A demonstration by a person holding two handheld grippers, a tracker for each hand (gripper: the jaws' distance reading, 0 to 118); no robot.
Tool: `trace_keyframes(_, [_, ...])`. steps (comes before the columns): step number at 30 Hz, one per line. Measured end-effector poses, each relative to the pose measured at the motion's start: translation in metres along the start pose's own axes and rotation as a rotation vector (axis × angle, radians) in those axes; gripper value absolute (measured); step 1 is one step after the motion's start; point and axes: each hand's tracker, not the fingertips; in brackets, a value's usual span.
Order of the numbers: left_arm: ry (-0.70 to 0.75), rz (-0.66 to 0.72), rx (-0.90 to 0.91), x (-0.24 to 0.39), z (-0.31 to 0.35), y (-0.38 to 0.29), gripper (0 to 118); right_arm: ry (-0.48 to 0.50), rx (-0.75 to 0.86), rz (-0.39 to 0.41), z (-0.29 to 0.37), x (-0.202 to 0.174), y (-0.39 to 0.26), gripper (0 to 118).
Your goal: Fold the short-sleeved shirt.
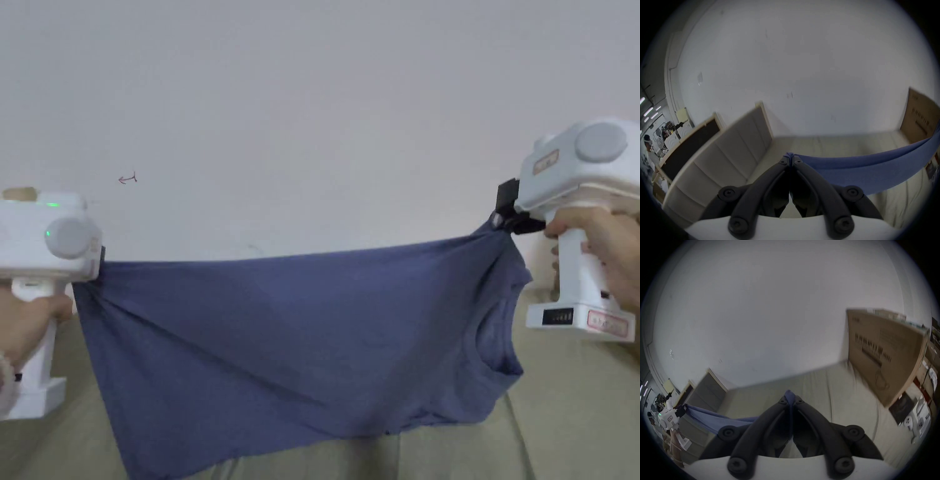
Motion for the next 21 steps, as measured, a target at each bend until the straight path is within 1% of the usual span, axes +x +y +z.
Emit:
trace_keyframes(2, [-0.006,-0.016,-0.111,0.016,-0.038,-0.044,0,-0.069,-0.086,0.032,-0.044,0.010,-0.034,1])
trace_keyframes(3, [-0.012,0.000,-0.151,0.022,-0.053,-0.066,0,-0.078,-0.131,0.040,-0.063,0.016,-0.053,1])
trace_keyframes(5, [-0.011,-0.008,-0.259,0.033,-0.079,-0.106,0,-0.108,-0.212,0.022,-0.096,0.028,-0.088,1])
trace_keyframes(6, [-0.007,0.002,-0.284,0.037,-0.088,-0.125,0,-0.105,-0.246,0.017,-0.109,0.035,-0.104,1])
trace_keyframes(7, [-0.016,-0.018,-0.335,0.040,-0.097,-0.144,0,-0.128,-0.287,0.019,-0.122,0.040,-0.122,1])
trace_keyframes(9, [-0.035,0.001,-0.372,0.037,-0.118,-0.169,0,-0.149,-0.337,0.045,-0.138,0.048,-0.151,1])
trace_keyframes(10, [-0.041,-0.014,-0.392,0.036,-0.120,-0.179,0,-0.167,-0.366,0.049,-0.149,0.056,-0.160,1])
trace_keyframes(13, [-0.049,-0.003,-0.382,0.027,-0.108,-0.199,0,-0.164,-0.386,0.049,-0.153,0.065,-0.183,1])
trace_keyframes(15, [-0.063,0.002,-0.386,0.018,-0.101,-0.204,0,-0.157,-0.388,0.045,-0.143,0.069,-0.194,1])
trace_keyframes(17, [-0.083,0.022,-0.378,0.008,-0.077,-0.210,0,-0.146,-0.371,0.044,-0.128,0.070,-0.202,1])
trace_keyframes(21, [-0.102,0.004,-0.348,-0.009,-0.027,-0.224,0,-0.122,-0.349,0.054,-0.079,0.069,-0.223,1])
